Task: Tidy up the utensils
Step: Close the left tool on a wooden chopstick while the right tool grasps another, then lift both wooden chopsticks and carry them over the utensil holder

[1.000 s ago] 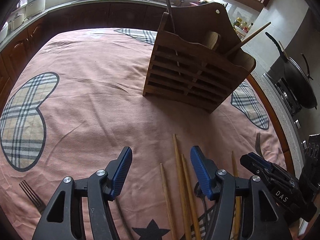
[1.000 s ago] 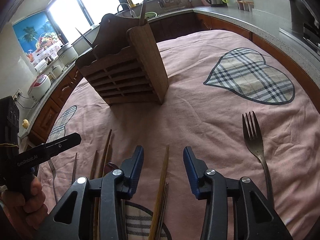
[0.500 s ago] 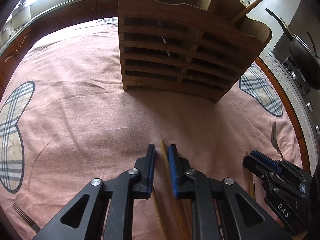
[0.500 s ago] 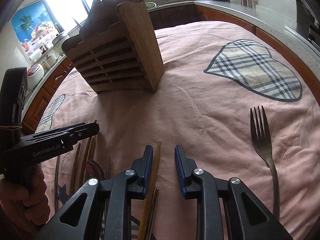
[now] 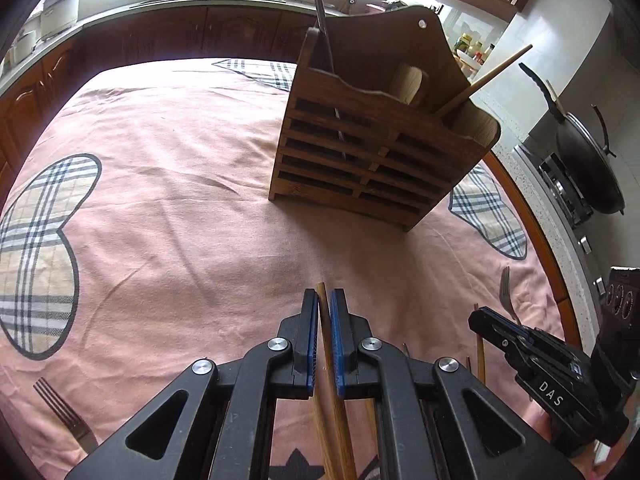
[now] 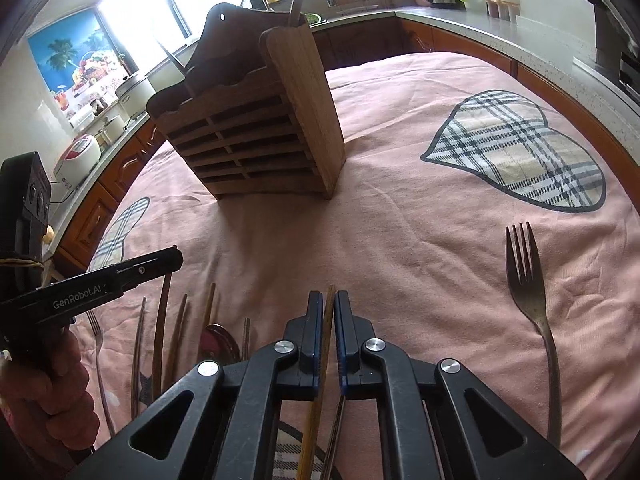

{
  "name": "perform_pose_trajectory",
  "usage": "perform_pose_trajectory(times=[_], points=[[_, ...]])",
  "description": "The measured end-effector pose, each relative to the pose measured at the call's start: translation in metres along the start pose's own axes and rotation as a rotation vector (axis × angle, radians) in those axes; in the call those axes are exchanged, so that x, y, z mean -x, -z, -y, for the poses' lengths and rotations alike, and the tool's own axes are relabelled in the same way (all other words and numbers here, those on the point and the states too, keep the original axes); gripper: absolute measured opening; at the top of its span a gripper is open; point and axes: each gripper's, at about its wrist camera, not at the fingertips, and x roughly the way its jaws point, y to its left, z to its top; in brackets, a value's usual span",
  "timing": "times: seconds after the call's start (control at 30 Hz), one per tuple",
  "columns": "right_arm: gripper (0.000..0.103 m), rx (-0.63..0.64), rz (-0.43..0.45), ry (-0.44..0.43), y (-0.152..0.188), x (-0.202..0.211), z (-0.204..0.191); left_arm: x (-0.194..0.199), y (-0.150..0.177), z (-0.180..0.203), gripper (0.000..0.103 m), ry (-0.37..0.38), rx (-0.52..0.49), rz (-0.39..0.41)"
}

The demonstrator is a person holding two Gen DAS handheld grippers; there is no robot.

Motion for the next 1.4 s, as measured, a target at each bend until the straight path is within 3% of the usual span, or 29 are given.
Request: perform_pose_trajectory(times=[0.43,0.87,1.4], points=[[0.004,0.01,0.103,-0.068,-0.009,0.049,-0.019,0.102,0.037,-0.018,0.004,0.057,0.039,0.119],[0.004,0.024,0.201,-0.09,-0.014,0.099,-0.027,0.171,0.05,-0.029,0.003,0.109,0.052,0.208],[0.004,0.043,0.384,-0.103,-0.027,0.16,-0.038,0.24,0.067,-0.049,0.003,0.141,0.089,0.383]])
